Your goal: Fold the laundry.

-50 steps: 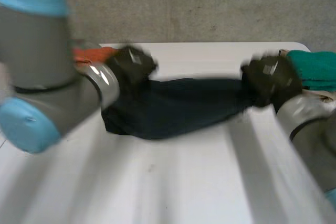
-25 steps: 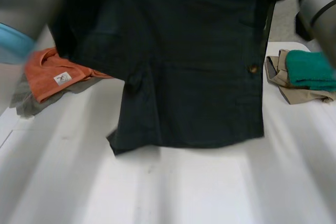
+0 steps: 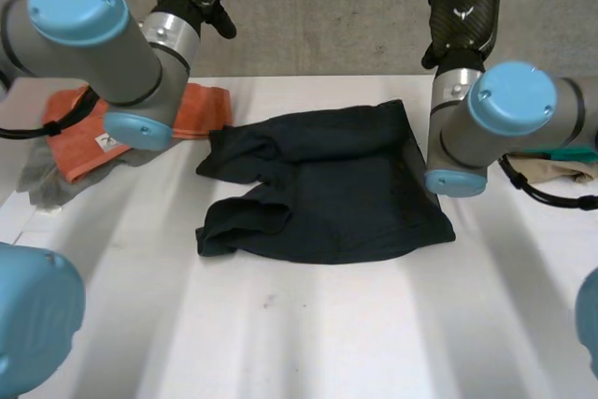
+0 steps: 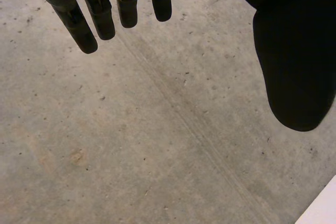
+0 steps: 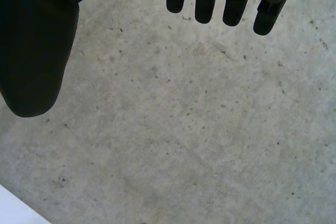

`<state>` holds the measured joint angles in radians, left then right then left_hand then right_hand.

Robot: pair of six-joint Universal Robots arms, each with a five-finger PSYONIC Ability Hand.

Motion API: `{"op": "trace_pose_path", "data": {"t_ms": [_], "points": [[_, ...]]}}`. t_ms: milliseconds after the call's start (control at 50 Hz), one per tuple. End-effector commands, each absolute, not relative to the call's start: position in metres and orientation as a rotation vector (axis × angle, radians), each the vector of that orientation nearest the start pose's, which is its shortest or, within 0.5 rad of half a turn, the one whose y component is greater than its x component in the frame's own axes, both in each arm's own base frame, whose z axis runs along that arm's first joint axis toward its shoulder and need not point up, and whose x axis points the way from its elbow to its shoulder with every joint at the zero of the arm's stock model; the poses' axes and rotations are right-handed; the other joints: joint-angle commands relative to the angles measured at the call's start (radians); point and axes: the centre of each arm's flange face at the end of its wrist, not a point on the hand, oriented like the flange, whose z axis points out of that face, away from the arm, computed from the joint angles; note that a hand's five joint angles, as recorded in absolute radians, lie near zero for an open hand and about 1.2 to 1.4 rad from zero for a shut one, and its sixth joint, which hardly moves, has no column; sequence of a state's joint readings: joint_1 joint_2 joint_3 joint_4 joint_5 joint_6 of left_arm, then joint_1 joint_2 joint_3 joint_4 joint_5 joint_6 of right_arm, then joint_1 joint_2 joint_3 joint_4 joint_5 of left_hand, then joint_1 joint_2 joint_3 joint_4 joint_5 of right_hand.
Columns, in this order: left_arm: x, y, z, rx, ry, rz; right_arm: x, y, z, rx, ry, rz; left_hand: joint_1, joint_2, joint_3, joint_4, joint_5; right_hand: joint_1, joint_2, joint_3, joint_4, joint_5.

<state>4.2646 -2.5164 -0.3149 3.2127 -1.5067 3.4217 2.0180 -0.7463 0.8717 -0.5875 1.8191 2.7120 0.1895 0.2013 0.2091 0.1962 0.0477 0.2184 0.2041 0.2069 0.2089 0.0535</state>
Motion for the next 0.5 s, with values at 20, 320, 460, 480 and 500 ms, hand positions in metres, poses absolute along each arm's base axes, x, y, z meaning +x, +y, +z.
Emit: {"op": "trace_pose_path", "data": {"t_ms": [20,320,460,480,500], "points": [[-0.331,-0.369,0.327,0.848,1.83,-2.571,0.303,-0.378,0.287,-0.564,1.836,-2.547,-0.015,-0.027,-0.035,-0.022,-0.048,-0.044,-0.03,-0.032,-0.034,-0.053],[-0.299,-0.218,0.244,1.38,2.438,-1.862,0.243,-0.301,0.227,-1.015,2.404,-1.678,0.405,0.393,0.386,0.398,0.372,0.155,0.17,0.167,0.165,0.146],[-0.287,-0.188,0.189,1.44,2.633,-1.554,0.233,-0.282,0.18,-1.105,2.387,-1.478,0.699,0.687,0.68,0.692,0.666,0.601,0.615,0.613,0.611,0.592],[-0.286,-0.189,0.185,1.436,2.639,-1.539,0.233,-0.281,0.176,-1.114,2.373,-1.47,0.699,0.687,0.68,0.692,0.666,0.646,0.66,0.657,0.655,0.636],[-0.286,-0.19,0.18,1.43,2.649,-1.522,0.234,-0.279,0.173,-1.124,2.357,-1.467,0.699,0.687,0.68,0.692,0.666,0.69,0.704,0.701,0.699,0.68]]}}
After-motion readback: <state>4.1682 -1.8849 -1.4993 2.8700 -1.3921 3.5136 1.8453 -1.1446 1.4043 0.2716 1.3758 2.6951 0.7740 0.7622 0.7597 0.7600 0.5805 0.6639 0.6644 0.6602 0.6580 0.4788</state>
